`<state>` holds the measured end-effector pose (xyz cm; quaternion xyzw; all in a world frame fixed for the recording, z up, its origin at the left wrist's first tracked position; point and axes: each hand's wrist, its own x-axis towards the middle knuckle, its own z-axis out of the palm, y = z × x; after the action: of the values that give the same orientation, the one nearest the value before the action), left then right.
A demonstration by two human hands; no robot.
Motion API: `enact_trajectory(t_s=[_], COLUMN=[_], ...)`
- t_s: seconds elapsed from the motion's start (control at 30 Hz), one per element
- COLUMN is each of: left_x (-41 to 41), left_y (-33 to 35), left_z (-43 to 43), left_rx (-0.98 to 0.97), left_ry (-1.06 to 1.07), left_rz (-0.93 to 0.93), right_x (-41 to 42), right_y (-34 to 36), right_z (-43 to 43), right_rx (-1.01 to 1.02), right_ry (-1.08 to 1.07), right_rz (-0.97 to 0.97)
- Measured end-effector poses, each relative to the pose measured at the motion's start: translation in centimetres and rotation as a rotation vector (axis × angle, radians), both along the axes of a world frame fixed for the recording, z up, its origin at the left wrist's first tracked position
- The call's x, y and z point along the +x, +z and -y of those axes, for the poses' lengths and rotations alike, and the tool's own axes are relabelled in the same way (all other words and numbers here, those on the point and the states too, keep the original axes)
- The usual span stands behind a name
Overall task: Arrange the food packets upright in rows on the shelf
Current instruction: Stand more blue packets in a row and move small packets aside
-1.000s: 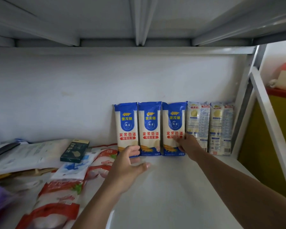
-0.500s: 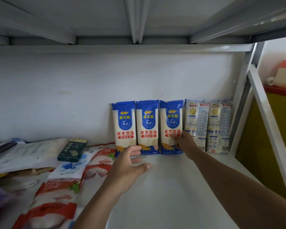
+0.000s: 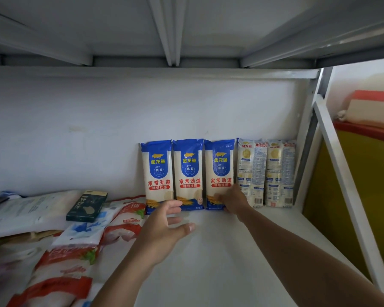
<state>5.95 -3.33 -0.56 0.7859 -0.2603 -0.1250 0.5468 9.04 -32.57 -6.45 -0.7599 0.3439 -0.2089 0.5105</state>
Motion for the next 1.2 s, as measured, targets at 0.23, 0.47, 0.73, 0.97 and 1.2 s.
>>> enact_trajectory(t_s=[0.23, 0.47, 0.73, 0.97, 1.2], left_x=[-0.3, -0.1, 0.2, 0.0, 0.3], left_y=[0.2, 0.1, 0.1, 0.3, 0.4], left_z=[-0.1, 0.1, 0.1, 0.6, 0.4], left_rx=[0.014, 0.037, 0.028, 0.026, 0.021], left_ry=[0.002, -0.008, 0.005, 0.0, 0.01], left_rz=[0.018, 0.011, 0.011, 0.006, -0.009], right_x=[0.1, -0.9, -4.4, -4.2, -2.4], right_y=[-0.5, -0.5, 1.1, 3.9, 3.4], right_z=[-0.7, 0.1, 3.0, 4.8, 5.3], right_rx=[0.041, -0.253, -0.465, -0.278, -0.127], right_ry=[-0.065, 0.099, -0.121, -0.391, -0.35], right_rz=[0.066, -0.111, 0.01, 0.089, 0.136])
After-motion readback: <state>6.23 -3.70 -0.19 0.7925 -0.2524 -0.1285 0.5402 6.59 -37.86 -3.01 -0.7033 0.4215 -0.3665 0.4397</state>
